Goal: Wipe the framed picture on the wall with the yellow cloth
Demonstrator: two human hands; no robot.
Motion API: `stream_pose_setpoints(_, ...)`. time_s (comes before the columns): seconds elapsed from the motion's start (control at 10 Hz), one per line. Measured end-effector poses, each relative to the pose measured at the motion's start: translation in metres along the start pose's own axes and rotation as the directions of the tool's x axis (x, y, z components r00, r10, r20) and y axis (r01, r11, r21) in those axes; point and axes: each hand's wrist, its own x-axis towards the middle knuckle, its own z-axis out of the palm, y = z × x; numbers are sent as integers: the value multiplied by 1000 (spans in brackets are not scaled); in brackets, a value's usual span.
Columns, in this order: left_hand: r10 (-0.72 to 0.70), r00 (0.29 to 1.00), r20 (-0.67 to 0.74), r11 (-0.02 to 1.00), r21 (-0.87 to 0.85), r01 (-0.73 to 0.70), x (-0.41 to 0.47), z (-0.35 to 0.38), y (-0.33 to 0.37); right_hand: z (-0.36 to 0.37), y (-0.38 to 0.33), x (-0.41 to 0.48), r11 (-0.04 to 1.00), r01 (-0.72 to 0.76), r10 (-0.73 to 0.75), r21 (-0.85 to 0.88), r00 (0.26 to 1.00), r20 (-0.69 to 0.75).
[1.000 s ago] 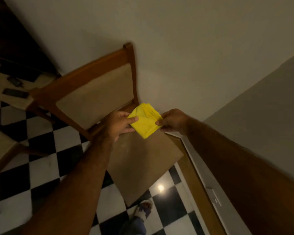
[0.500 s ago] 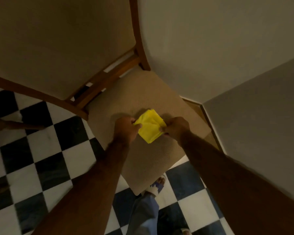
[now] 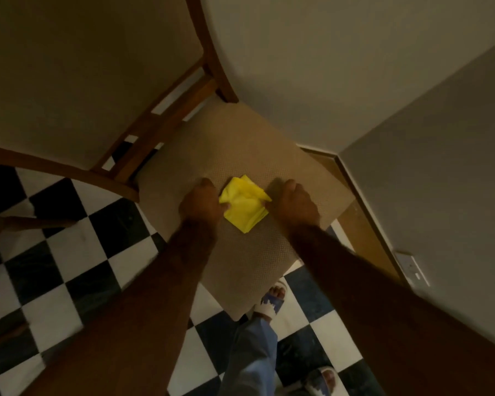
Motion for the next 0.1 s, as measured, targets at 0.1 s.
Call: stream_pose_setpoints(0.1,320,923,-215,945,140,-295,-37,-9,8,-38,10,-31,945,87,-138,-314,980,-146)
